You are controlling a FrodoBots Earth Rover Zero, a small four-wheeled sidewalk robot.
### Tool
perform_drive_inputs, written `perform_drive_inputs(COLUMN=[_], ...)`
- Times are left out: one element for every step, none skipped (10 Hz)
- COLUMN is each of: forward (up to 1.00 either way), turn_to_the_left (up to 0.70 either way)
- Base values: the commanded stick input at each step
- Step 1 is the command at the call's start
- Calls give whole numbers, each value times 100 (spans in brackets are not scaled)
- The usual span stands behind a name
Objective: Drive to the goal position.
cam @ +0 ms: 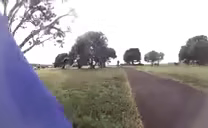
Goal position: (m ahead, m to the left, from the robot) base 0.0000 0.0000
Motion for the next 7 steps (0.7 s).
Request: perform_drive_inputs(forward=[0, 0, 0, 12, 28, 44, 61], turn_to_the_left=[0, 0, 0, 0, 0, 0, 0])
